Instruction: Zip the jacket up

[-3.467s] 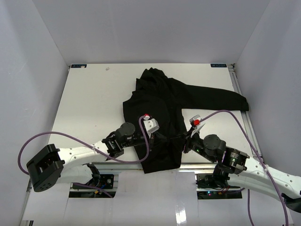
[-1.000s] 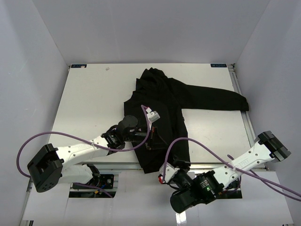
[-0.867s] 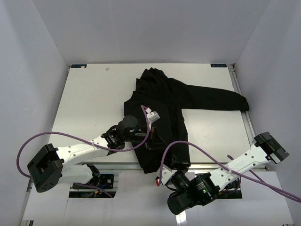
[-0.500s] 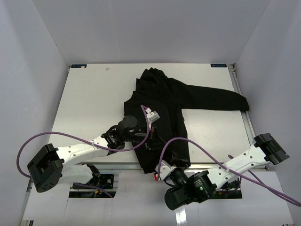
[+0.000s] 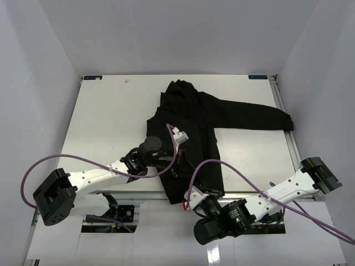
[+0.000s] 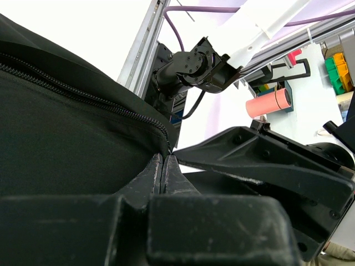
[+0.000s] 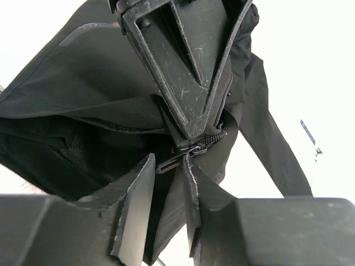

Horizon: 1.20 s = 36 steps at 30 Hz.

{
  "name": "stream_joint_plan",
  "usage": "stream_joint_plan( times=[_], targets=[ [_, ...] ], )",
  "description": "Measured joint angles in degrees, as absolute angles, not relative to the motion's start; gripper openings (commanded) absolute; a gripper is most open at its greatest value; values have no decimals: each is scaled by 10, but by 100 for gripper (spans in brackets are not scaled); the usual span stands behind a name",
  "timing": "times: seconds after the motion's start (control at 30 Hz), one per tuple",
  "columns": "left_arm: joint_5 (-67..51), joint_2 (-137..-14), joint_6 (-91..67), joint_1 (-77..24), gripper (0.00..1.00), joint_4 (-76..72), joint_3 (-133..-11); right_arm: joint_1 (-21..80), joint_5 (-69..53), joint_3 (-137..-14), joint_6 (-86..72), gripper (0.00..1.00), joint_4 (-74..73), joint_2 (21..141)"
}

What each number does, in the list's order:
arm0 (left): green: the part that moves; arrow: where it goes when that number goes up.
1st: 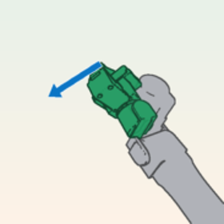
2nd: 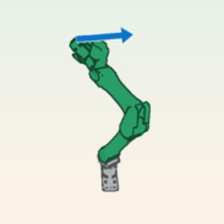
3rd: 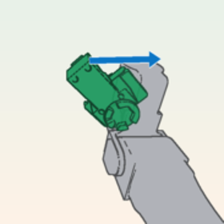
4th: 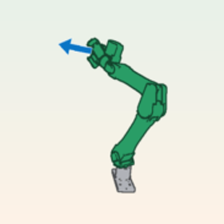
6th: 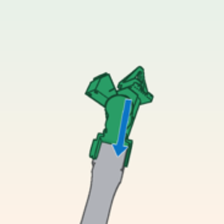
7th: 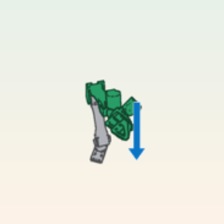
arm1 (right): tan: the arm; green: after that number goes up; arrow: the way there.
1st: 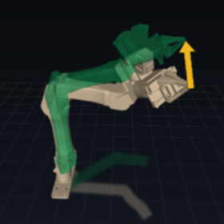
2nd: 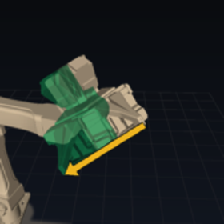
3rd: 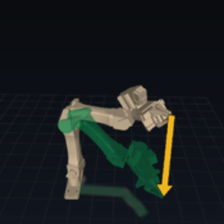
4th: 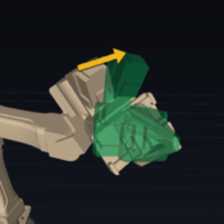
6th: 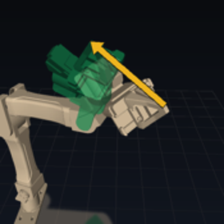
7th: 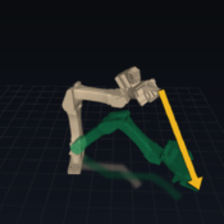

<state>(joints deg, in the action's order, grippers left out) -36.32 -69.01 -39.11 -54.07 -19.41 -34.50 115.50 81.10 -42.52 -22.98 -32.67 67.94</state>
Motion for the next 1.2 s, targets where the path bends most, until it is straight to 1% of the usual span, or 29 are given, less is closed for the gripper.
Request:
stream_joint_plan(
  times=[0.33, 0.6, 0.7, 1.2],
  targets=[
    [-359, -687, -387, -537, 0, -193, -344, 1155, 811, -425, -238, 16, -324, 666],
    [-352, -686, -382, -537, 0, -185, -342, 1153, 811, -424, -239, 9, -324, 659],
    [-351, -686, -380, -536, 0, -181, -342, 1152, 813, -422, -240, 8, -325, 652],
    [-358, -685, -380, -536, 0, -187, -334, 1143, 822, -418, -253, 8, -323, 640]
  ],
)
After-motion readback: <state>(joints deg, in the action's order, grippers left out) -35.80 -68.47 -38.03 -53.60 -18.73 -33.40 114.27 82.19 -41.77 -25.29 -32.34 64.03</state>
